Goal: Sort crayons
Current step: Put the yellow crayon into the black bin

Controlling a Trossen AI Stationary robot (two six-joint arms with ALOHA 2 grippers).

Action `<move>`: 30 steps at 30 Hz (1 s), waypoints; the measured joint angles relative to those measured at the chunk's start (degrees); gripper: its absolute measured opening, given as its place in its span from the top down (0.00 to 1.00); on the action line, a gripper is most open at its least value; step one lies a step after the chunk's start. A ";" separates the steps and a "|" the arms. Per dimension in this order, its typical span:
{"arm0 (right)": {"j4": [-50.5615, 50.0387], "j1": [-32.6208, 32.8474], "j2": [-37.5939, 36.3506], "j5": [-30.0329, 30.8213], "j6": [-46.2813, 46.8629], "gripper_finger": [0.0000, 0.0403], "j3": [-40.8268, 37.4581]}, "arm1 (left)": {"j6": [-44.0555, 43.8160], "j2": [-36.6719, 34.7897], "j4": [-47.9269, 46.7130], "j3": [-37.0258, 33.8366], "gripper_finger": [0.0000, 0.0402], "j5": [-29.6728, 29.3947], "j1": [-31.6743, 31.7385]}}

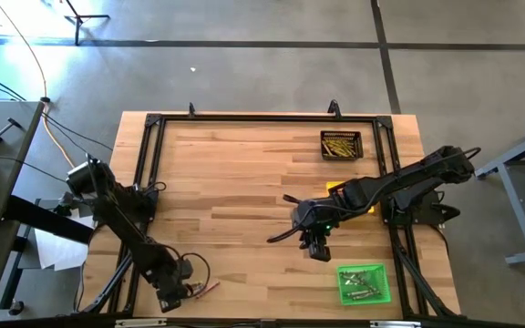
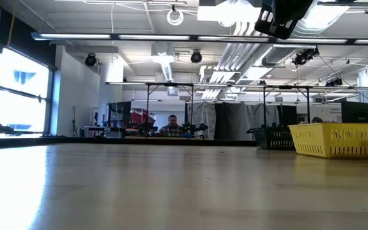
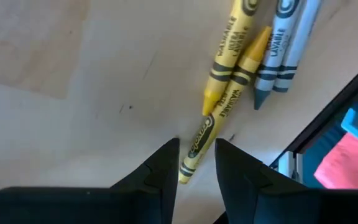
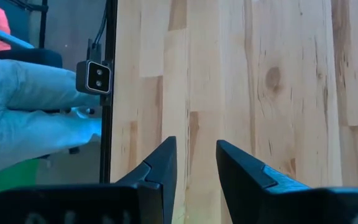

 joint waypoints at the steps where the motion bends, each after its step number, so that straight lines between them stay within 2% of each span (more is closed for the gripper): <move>1: -0.01 0.00 0.00 0.00 -0.02 0.76 0.00 | 0.28 0.30 0.00 0.14 0.77 0.14 0.00; 6: -0.04 0.00 0.00 0.05 -0.20 0.76 0.00 | 0.69 1.09 -0.71 0.23 0.77 0.11 0.02; 12: -0.20 0.00 0.00 0.59 -0.20 0.76 0.00 | -5.57 1.17 -1.42 0.17 0.78 -0.04 0.00; 17: -0.22 0.00 0.02 1.41 -0.22 0.76 0.00 | -7.74 1.22 -1.50 0.11 0.86 1.80 -0.22; 21: -0.24 0.00 0.02 1.40 -0.22 0.76 0.00 | -7.74 1.47 -1.50 -0.02 0.96 6.08 -1.03; 24: -0.22 0.00 0.02 1.40 -0.22 0.76 0.00 | -8.12 1.58 -2.91 -0.24 0.99 9.76 -2.22; 30: -0.40 0.00 0.02 1.98 0.10 0.76 0.00 | -16.63 1.12 -7.56 -0.02 0.99 6.91 -3.26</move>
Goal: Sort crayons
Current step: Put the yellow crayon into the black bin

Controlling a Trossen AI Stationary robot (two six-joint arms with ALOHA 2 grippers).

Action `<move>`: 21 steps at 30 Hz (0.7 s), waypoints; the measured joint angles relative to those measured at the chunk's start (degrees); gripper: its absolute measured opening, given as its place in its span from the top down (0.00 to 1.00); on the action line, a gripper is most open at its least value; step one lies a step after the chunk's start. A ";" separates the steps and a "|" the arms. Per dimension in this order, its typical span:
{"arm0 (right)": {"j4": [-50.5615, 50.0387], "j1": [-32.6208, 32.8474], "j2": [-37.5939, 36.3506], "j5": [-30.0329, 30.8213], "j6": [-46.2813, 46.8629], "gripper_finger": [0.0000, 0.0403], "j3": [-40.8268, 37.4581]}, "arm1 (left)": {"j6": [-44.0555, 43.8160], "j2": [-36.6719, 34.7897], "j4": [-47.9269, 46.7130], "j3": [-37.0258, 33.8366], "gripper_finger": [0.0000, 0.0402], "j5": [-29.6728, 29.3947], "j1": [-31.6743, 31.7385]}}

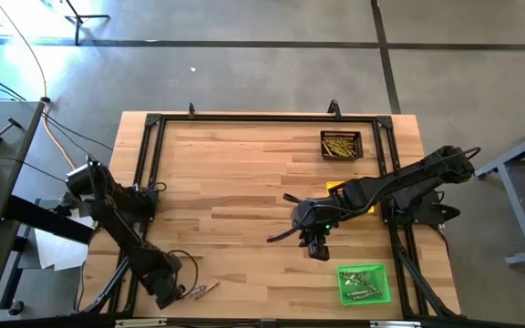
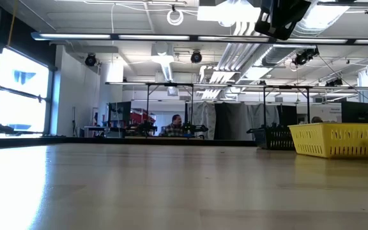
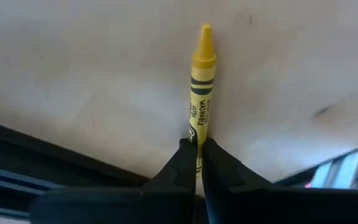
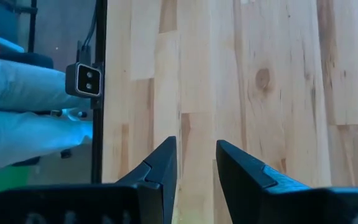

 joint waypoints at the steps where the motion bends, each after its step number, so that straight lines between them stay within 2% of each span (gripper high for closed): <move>1: 0.01 0.00 0.02 0.02 0.53 0.76 0.00 | -1.43 -0.39 -0.09 0.02 1.00 -1.71 0.30; 6: -0.26 -0.69 0.02 -3.28 6.98 0.76 0.00 | -5.10 -3.85 1.25 -0.13 1.00 -12.98 2.74; 11: -1.20 -1.31 -0.09 -4.25 8.30 0.76 0.00 | -6.72 -10.03 1.94 -0.15 1.00 -24.94 3.87; 16: -1.12 -2.25 -0.55 -2.61 8.16 0.76 0.00 | -6.36 -17.70 2.32 -0.13 1.00 -42.09 6.45; 21: 2.44 -4.75 -0.85 4.27 8.38 0.76 0.00 | -2.84 -24.15 2.51 -0.07 1.00 -61.94 12.23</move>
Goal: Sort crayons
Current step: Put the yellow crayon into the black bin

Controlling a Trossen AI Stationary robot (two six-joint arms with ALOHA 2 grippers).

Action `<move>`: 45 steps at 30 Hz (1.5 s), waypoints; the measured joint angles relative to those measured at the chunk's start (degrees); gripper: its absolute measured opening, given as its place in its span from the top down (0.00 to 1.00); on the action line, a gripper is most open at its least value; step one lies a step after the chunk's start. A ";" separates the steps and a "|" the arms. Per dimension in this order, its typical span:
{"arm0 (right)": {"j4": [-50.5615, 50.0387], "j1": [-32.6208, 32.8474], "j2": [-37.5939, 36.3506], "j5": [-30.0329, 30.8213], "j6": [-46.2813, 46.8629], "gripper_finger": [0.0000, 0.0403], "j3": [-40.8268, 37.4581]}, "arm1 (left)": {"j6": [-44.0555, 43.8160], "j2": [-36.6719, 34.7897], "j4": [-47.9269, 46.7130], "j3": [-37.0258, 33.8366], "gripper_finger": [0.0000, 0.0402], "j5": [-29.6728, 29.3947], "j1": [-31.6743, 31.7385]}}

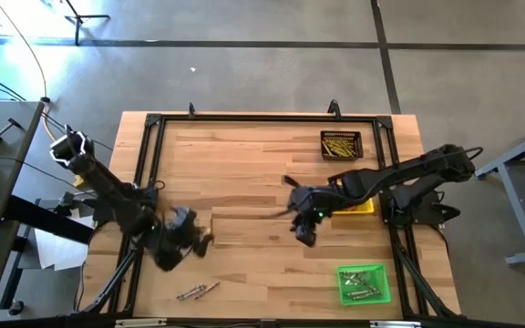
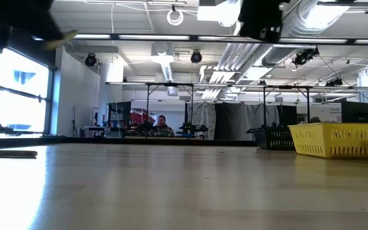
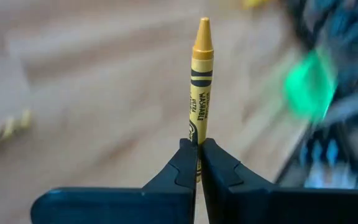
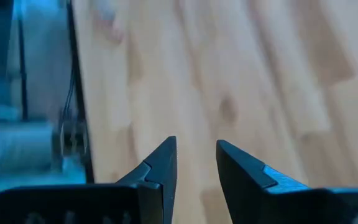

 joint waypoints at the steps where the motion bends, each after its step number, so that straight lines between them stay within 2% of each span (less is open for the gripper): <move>1: 1.49 -0.77 0.00 1.50 0.93 0.76 0.00 | 0.99 -0.79 0.02 0.00 1.00 -2.28 1.64; 6: 10.90 -4.83 0.00 6.59 2.55 0.76 0.00 | 10.13 -2.51 4.06 0.00 1.00 -2.77 10.89; 10: 19.47 -6.47 0.00 12.42 3.57 0.76 0.00 | 20.99 -2.51 14.06 0.00 1.00 -2.91 17.26; 14: 26.77 -7.42 0.00 13.48 2.21 0.74 0.00 | 31.52 -2.18 24.74 0.00 1.00 -2.86 21.97; 18: 30.62 -7.44 0.00 14.51 2.10 0.69 0.00 | 37.71 -2.15 32.35 0.04 1.00 -1.19 25.16; 27: 32.40 -7.44 0.19 19.96 2.34 0.60 0.00 | 40.75 -1.08 40.32 0.11 1.00 1.88 26.96; 34: 34.65 -7.66 1.23 20.14 11.01 0.60 0.00 | 42.47 5.39 42.08 4.13 1.00 3.25 27.52; 41: 34.44 -7.68 2.29 20.11 11.50 0.60 0.00 | 46.58 9.81 42.14 9.51 1.00 7.98 30.32; 45: 34.46 -7.52 2.12 19.55 11.41 0.62 0.00 | 47.76 10.21 41.81 10.23 1.00 8.45 30.83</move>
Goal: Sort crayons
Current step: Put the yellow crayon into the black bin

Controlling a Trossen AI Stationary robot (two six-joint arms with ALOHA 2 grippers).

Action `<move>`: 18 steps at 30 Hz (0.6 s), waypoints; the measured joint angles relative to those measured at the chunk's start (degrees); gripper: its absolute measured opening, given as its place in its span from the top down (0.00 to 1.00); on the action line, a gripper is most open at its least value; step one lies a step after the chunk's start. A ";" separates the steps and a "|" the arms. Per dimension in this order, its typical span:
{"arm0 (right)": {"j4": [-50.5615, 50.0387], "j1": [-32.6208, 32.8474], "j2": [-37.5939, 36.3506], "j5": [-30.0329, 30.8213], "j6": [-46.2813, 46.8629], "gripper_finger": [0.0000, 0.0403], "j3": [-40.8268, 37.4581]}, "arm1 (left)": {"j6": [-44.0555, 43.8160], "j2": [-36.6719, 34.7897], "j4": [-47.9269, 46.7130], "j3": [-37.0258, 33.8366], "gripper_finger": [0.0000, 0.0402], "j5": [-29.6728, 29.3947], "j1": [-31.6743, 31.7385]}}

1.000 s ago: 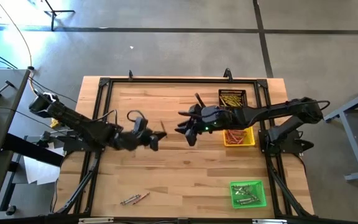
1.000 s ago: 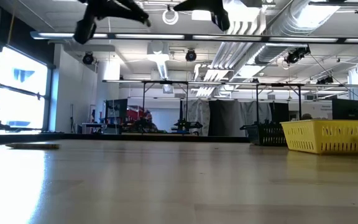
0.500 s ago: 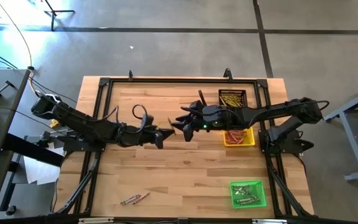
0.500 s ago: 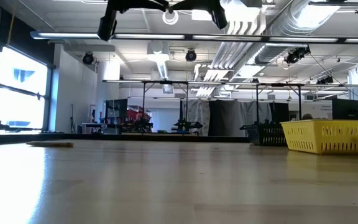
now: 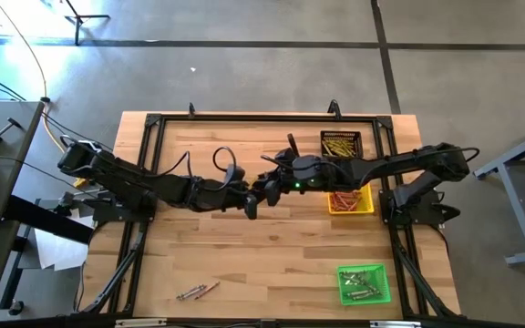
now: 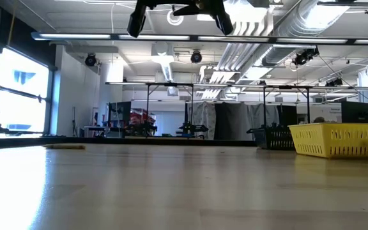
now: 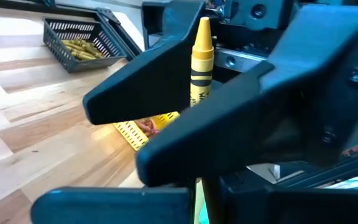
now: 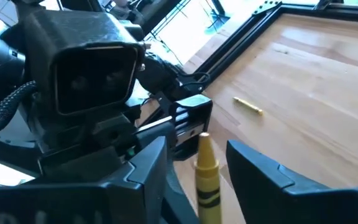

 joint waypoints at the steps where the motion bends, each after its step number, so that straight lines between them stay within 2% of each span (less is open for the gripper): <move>1: 0.02 0.09 -0.08 0.11 -0.03 0.64 0.00 | 0.04 0.00 0.15 0.04 1.00 0.00 -0.02; 5: -0.27 0.14 -0.11 -0.38 -0.05 0.75 0.00 | 0.09 0.00 -0.17 0.04 1.00 0.02 -0.04; 10: -1.58 0.12 -0.11 -0.45 -0.75 0.96 0.00 | 0.13 0.00 -2.00 0.07 1.00 0.90 -0.04; 18: -3.34 0.08 0.00 -0.32 -1.66 0.99 -0.09 | 1.34 -0.13 -7.72 0.24 1.00 0.90 0.09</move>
